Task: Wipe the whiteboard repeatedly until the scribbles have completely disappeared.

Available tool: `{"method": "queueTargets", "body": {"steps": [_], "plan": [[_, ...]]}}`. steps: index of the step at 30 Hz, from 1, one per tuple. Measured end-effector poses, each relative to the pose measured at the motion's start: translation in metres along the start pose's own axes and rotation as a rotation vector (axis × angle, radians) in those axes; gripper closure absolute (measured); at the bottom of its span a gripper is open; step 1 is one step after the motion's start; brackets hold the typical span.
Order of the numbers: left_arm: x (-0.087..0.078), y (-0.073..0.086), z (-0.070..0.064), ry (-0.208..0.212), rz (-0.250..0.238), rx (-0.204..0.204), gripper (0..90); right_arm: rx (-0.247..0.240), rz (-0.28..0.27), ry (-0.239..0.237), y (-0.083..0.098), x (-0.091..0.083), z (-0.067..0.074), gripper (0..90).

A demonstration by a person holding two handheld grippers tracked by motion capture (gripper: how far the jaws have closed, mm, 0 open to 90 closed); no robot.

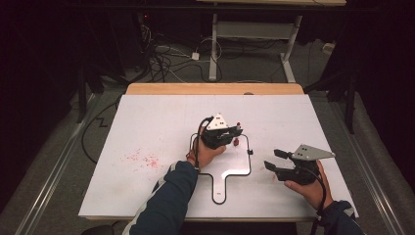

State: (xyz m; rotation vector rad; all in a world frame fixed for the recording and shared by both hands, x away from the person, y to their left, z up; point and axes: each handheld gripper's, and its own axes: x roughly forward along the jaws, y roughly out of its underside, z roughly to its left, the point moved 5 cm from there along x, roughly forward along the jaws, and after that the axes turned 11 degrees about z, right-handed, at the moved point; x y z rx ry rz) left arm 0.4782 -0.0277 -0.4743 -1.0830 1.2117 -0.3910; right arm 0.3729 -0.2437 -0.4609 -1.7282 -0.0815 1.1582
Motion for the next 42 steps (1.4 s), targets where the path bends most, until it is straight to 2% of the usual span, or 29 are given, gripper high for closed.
{"method": "queueTargets", "body": {"steps": [2, 4, 5, 8, 12, 15, 16, 17, 19, 21, 23, 28, 32, 35, 37, 41, 42], "plan": [[0.0, 0.0, -0.001, 0.009, -0.002, -0.008, 78.8, 0.001, -0.001, 0.0, 0.0, 0.0, 0.0, 41.6], [0.002, 0.0, -0.006, 0.047, -0.002, -0.006, 78.8, -0.001, 0.002, -0.001, 0.0, 0.0, 0.0, 41.6], [0.002, -0.001, -0.009, 0.051, 0.001, 0.001, 78.8, -0.002, -0.001, -0.001, -0.001, 0.0, 0.001, 41.6], [0.006, -0.005, -0.011, 0.024, 0.012, 0.03, 78.8, -0.001, 0.0, 0.0, -0.001, 0.0, 0.001, 41.6], [0.009, -0.008, -0.003, -0.02, 0.014, 0.004, 78.8, -0.005, 0.001, -0.003, -0.001, 0.001, 0.002, 41.6], [0.011, -0.008, -0.003, -0.004, 0.007, -0.01, 78.8, -0.004, 0.004, -0.006, 0.0, 0.001, 0.001, 41.6], [0.012, -0.008, -0.007, 0.024, 0.005, -0.013, 78.8, -0.005, 0.004, -0.006, 0.0, 0.001, 0.001, 41.6], [0.012, -0.008, -0.007, 0.024, 0.005, -0.013, 78.8, -0.005, 0.004, -0.006, 0.0, 0.001, 0.001, 41.6], [0.01, -0.007, -0.011, 0.045, 0.014, -0.006, 78.8, -0.006, 0.002, -0.005, 0.0, 0.0, 0.0, 41.7], [0.005, -0.005, -0.013, 0.043, 0.026, 0.02, 78.8, -0.004, 0.0, -0.005, 0.0, 0.0, 0.0, 41.6], [0.0, -0.002, -0.012, 0.037, 0.031, 0.023, 78.8, -0.005, 0.001, -0.003, 0.0, -0.001, 0.001, 41.6], [-0.011, 0.008, -0.007, 0.037, 0.015, -0.015, 78.8, -0.008, 0.001, -0.002, -0.001, 0.0, 0.002, 41.7], [-0.011, 0.01, -0.018, 0.084, 0.001, -0.018, 78.8, -0.005, 0.003, -0.003, -0.001, 0.001, 0.001, 41.7], [-0.013, 0.011, -0.031, 0.099, 0.009, 0.019, 78.8, -0.005, 0.003, -0.003, -0.001, 0.001, 0.002, 41.7], [-0.016, 0.013, -0.032, 0.093, 0.008, 0.021, 78.8, -0.004, 0.003, -0.002, -0.001, 0.001, 0.002, 41.7], [-0.019, 0.015, -0.024, 0.049, 0.003, 0.003, 78.8, -0.004, 0.005, 0.0, -0.001, 0.001, 0.002, 41.6], [-0.019, 0.016, -0.022, 0.052, -0.001, -0.005, 78.8, -0.004, 0.005, 0.0, -0.001, 0.001, 0.002, 41.6]]}}
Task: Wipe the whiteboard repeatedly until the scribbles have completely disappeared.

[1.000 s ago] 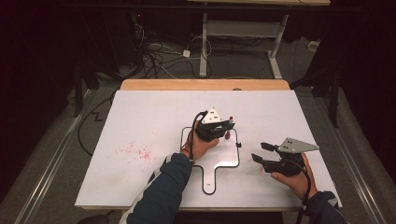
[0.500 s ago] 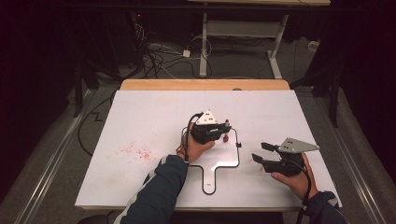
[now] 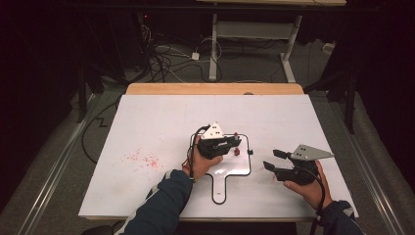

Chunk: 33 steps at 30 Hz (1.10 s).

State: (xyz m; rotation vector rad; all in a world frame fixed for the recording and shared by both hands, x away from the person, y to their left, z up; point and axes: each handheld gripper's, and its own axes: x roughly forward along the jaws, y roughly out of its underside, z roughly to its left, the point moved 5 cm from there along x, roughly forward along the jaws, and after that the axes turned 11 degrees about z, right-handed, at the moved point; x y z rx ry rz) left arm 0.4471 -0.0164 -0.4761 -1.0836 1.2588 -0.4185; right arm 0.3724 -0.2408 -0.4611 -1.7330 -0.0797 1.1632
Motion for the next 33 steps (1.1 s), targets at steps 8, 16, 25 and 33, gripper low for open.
{"method": "queueTargets", "body": {"steps": [8, 16, 25, 33], "plan": [[-0.003, 0.004, -0.027, 0.074, 0.015, 0.025, 78.8, 0.002, -0.001, 0.002, 0.0, -0.001, -0.001, 41.6], [-0.007, 0.008, -0.056, 0.113, 0.04, 0.09, 78.8, 0.002, -0.001, 0.004, -0.001, -0.001, -0.001, 41.6], [0.014, -0.01, -0.043, 0.072, 0.042, 0.084, 78.8, -0.004, 0.003, 0.002, -0.001, 0.0, 0.0, 41.7], [0.022, -0.016, -0.036, 0.047, 0.037, 0.084, 78.8, -0.003, 0.003, 0.004, 0.001, 0.0, 0.0, 41.7]]}}
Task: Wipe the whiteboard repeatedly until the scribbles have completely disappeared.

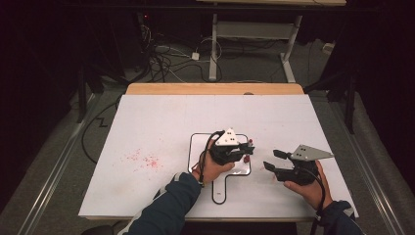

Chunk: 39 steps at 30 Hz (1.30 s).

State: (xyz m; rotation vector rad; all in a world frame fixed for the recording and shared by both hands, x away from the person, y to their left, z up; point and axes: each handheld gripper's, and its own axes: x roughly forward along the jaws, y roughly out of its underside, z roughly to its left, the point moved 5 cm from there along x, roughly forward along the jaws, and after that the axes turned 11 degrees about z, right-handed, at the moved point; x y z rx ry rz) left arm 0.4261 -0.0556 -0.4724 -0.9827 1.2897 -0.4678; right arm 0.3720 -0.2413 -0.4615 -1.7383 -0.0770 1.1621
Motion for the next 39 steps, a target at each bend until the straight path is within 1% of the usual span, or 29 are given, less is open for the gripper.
{"method": "queueTargets", "body": {"steps": [2, 6, 8, 13, 15, 17, 23, 26, 27, 29, 30, 31, 32, 34, 37, 39], "plan": [[0.001, -0.001, 0.001, 0.003, -0.003, -0.006, 78.8, -0.007, 0.001, 0.001, -0.001, 0.0, 0.001, 41.8], [0.0, 0.0, 0.002, 0.005, 0.0, -0.016, 78.8, -0.005, 0.003, -0.002, 0.0, 0.001, 0.001, 41.9], [-0.001, 0.0, 0.0, 0.016, 0.0, -0.022, 78.8, -0.008, 0.007, -0.005, 0.0, 0.002, 0.002, 42.1], [-0.006, -0.002, -0.009, 0.036, -0.011, 0.002, 78.8, -0.016, 0.007, -0.004, -0.001, 0.003, 0.003, 42.5], [-0.01, -0.002, -0.012, 0.049, -0.021, 0.003, 78.8, -0.015, 0.006, -0.007, -0.001, 0.004, 0.004, 42.6], [-0.014, -0.003, -0.015, 0.055, -0.021, 0.008, 78.8, -0.019, 0.011, -0.008, -0.001, 0.005, 0.005, 42.6], [-0.023, -0.003, -0.021, 0.062, -0.025, 0.012, 78.7, -0.033, 0.006, -0.027, -0.006, 0.011, 0.014, 43.2], [-0.026, -0.004, -0.023, 0.064, -0.028, 0.017, 78.7, -0.045, 0.013, -0.039, -0.009, 0.017, 0.021, 44.0], [-0.027, -0.005, -0.023, 0.064, -0.03, 0.019, 78.7, -0.052, 0.012, -0.04, -0.011, 0.019, 0.023, 44.6], [-0.03, -0.005, -0.025, 0.064, -0.032, 0.022, 78.8, -0.049, -0.001, -0.053, -0.015, 0.022, 0.027, 45.2], [-0.03, -0.005, -0.025, 0.065, -0.032, 0.024, 78.7, -0.047, -0.003, -0.06, -0.017, 0.023, 0.029, 46.2], [-0.031, -0.006, -0.026, 0.066, -0.035, 0.024, 78.7, -0.055, -0.008, -0.058, -0.019, 0.024, 0.03, 47.9], [-0.032, -0.006, -0.027, 0.064, -0.035, 0.027, 78.7, -0.05, -0.02, -0.069, -0.023, 0.026, 0.032, 49.2], [-0.034, -0.006, -0.028, 0.066, -0.039, 0.026, 78.7, -0.046, -0.022, -0.077, -0.024, 0.027, 0.034, 50.5], [-0.037, -0.007, -0.029, 0.065, -0.043, 0.027, 78.7, -0.055, -0.025, -0.071, -0.028, 0.03, 0.037, 55.3], [-0.038, -0.007, -0.03, 0.064, -0.045, 0.027, 78.7, -0.061, -0.028, -0.065, -0.029, 0.031, 0.039, 61.4]]}}
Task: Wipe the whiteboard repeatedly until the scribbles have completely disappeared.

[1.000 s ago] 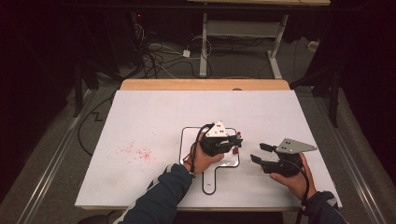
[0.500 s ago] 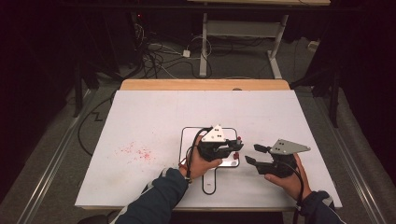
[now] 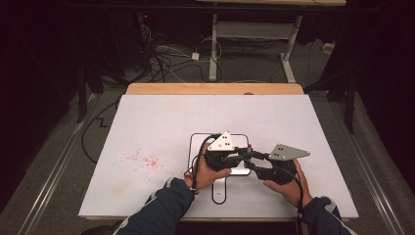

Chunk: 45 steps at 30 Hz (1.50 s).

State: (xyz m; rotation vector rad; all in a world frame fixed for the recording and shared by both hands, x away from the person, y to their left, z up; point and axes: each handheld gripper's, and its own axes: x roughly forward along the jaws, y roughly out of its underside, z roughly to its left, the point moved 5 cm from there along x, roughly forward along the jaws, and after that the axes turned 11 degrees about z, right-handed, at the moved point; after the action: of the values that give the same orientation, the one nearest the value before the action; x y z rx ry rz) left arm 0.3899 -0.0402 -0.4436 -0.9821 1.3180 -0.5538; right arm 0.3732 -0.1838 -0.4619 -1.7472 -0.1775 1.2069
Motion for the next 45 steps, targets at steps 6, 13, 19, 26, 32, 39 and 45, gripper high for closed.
{"method": "queueTargets", "body": {"steps": [6, 13, 19, 26, 32, 39, 45], "plan": [[-0.002, -0.002, 0.001, -0.014, -0.012, -0.029, 78.7, -0.014, -0.012, 0.017, -0.003, 0.003, 0.003, 76.6], [0.0, 0.0, 0.002, -0.014, -0.026, -0.075, 78.7, -0.019, -0.021, 0.026, -0.003, 0.001, 0.004, 81.4], [0.002, 0.0, 0.004, -0.043, -0.032, -0.094, 71.1, 0.011, 0.004, 0.027, -0.003, 0.001, 0.002, 81.8], [-0.021, 0.003, 0.006, -0.184, -0.015, -0.026, 40.7, 0.116, 0.079, 0.022, 0.003, 0.003, -0.006, 81.8], [-0.064, 0.031, 0.012, -0.356, 0.078, 0.065, 30.7, 0.235, 0.147, 0.021, 0.009, 0.005, -0.019, 81.8], [-0.126, 0.076, 0.026, -0.508, 0.139, 0.037, 27.3, 0.307, 0.225, 0.018, 0.015, 0.019, -0.027, 81.7], [-0.153, 0.115, 0.029, -0.589, 0.216, -0.014, 25.5, 0.323, 0.241, 0.026, 0.013, 0.028, -0.03, 81.2]]}}
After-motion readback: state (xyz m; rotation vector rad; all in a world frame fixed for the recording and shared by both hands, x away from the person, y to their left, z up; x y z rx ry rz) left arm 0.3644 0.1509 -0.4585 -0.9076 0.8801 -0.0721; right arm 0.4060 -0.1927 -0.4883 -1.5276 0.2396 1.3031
